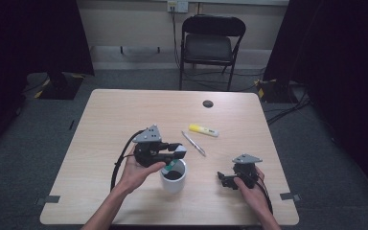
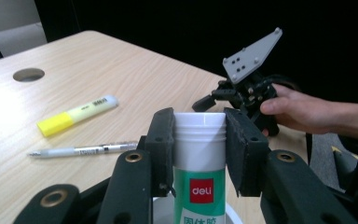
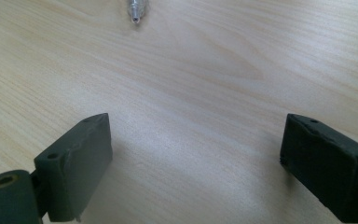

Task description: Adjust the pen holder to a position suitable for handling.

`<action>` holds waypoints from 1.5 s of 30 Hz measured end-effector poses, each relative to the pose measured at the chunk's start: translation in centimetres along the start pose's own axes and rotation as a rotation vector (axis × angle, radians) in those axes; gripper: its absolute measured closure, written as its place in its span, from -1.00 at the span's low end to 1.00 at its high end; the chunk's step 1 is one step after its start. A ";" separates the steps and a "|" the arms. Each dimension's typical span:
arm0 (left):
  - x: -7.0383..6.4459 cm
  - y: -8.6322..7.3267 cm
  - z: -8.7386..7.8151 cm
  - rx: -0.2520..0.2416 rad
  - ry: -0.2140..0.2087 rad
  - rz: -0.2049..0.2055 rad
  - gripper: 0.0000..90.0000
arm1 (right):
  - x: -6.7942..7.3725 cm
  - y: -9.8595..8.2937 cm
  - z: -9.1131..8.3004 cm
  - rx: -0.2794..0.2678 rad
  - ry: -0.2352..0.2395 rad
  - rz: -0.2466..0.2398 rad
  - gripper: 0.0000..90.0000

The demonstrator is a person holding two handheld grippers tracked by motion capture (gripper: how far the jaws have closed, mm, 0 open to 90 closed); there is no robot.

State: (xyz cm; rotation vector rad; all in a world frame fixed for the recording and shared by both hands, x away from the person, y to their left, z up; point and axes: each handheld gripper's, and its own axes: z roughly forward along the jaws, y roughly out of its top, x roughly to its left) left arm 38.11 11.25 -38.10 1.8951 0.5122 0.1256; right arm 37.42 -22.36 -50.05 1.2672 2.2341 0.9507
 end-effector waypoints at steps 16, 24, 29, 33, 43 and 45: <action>0.5 -1.5 1.2 0.058 0.005 -0.006 0.44 | 0.0 0.0 0.0 0.000 0.000 0.000 -0.82; 0.2 -1.9 0.8 0.083 0.008 0.001 0.44 | 0.0 0.0 0.0 0.000 0.000 0.000 -0.82; 0.2 -2.3 0.2 0.088 0.005 -0.004 0.44 | 0.0 0.0 0.0 0.000 0.000 0.000 -0.82; 0.3 -2.8 0.0 0.096 0.010 -0.009 0.44 | 0.0 0.0 0.0 0.000 0.000 0.000 -0.82; 0.2 -3.3 -0.5 0.108 0.016 -0.016 0.44 | 0.0 0.0 0.0 0.000 0.000 0.001 -0.82; 0.2 -3.5 -0.6 0.102 0.014 -0.020 0.44 | 0.0 0.0 0.0 0.000 0.000 0.000 -0.82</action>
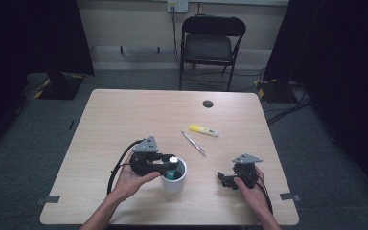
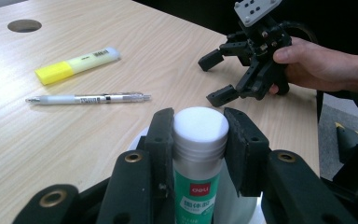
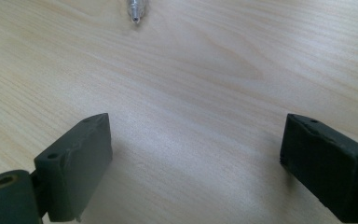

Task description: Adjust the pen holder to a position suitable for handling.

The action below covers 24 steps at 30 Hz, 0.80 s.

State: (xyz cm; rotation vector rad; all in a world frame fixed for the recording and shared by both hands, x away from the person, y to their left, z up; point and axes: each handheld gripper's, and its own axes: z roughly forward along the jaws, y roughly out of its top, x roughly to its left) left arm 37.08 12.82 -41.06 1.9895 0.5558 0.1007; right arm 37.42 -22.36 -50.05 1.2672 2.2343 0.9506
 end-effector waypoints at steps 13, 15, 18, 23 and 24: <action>0.2 0.2 -0.6 -0.019 -0.014 -0.011 0.44 | 0.0 0.0 0.0 0.000 0.001 0.000 -0.82; 0.2 0.2 -0.7 -0.020 -0.010 -0.008 0.48 | 0.0 0.0 0.0 0.000 0.001 0.000 -0.82; 0.3 0.3 -1.1 -0.022 -0.003 -0.007 0.51 | 0.0 0.0 0.0 0.000 0.001 0.000 -0.82; 1.0 0.1 -2.3 -0.041 0.015 -0.026 0.61 | 0.0 0.0 0.0 0.000 0.002 0.000 -0.82; 1.1 0.0 -2.6 -0.042 0.017 -0.030 0.62 | 0.0 0.0 0.0 0.000 0.002 -0.001 -0.82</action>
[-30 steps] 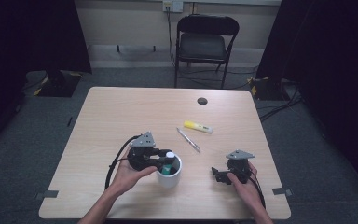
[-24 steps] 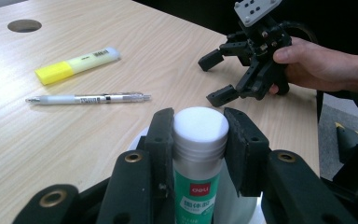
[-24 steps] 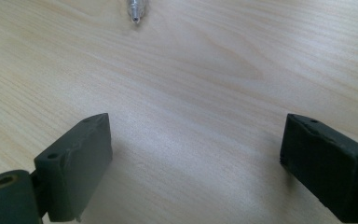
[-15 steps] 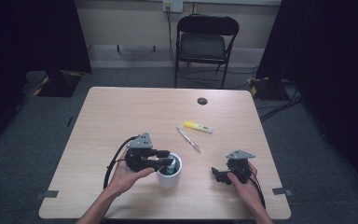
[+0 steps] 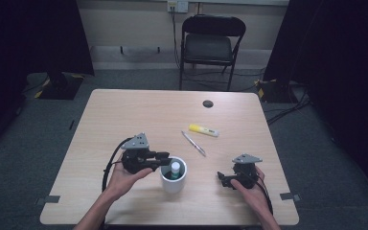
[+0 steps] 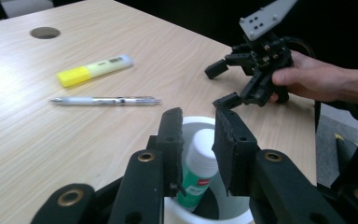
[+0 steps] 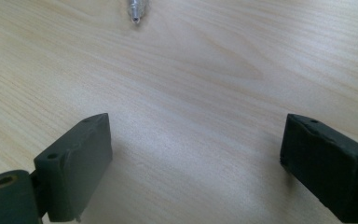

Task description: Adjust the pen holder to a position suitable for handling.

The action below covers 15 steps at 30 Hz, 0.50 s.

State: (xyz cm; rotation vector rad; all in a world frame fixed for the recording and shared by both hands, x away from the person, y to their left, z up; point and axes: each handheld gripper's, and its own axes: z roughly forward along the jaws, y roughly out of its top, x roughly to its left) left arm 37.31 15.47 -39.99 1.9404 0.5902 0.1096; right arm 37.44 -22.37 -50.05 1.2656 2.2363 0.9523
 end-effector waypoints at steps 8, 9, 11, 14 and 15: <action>1.3 -1.2 -2.7 -0.013 0.027 -0.024 0.81 | 0.1 0.0 0.0 -0.001 -0.013 0.011 -0.82; 1.5 -1.6 -3.1 -0.007 0.033 -0.030 0.86 | 0.1 0.0 0.0 -0.002 -0.012 0.011 -0.81; 2.0 -2.4 -3.8 0.005 0.047 -0.042 0.90 | 0.1 0.1 0.0 -0.008 -0.004 0.011 -0.72; 2.7 -3.7 -4.3 0.032 0.075 -0.066 0.92 | 0.4 0.2 0.0 -0.009 0.005 0.006 -0.64; 2.9 -4.2 -4.4 0.044 0.083 -0.079 0.88 | 0.5 0.4 0.0 -0.004 0.011 0.005 -0.62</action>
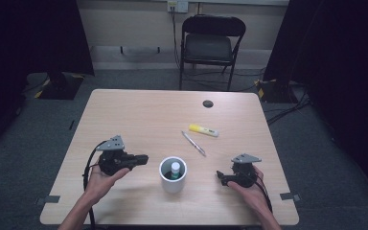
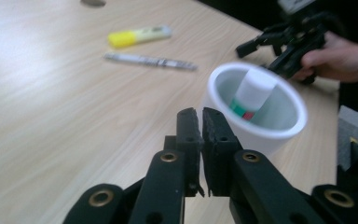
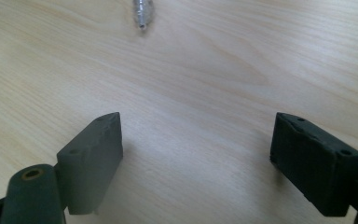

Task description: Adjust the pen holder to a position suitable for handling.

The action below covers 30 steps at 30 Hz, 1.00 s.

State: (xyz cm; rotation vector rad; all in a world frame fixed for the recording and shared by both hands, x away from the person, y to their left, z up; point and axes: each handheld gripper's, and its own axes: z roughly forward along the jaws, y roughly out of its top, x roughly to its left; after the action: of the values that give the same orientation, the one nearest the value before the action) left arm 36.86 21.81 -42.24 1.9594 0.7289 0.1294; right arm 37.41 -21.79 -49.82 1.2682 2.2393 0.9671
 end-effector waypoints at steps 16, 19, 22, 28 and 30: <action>3.8 -6.0 -2.1 0.158 0.213 -0.096 -0.13 | 0.9 3.7 0.8 -0.039 0.121 -0.041 -0.02; 4.1 -6.9 -1.8 0.201 0.243 -0.099 -0.26 | 1.0 4.8 1.6 -0.037 0.147 -0.057 0.07; 4.1 -7.6 -1.4 0.240 0.249 -0.086 -0.32 | 1.3 5.8 2.5 -0.036 0.164 -0.066 0.14; 3.8 -8.0 -1.1 0.227 0.295 -0.037 -0.44 | 1.6 7.4 4.7 -0.041 0.170 -0.092 0.38; 3.7 -8.2 -0.9 0.225 0.304 -0.017 -0.53 | 1.7 7.9 5.2 -0.041 0.159 -0.107 0.42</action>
State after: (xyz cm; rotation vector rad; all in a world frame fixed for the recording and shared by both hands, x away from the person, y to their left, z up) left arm 35.99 27.15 -49.49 2.1730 0.9931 0.3545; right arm 44.43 -15.65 -47.61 1.0766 2.3667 1.1015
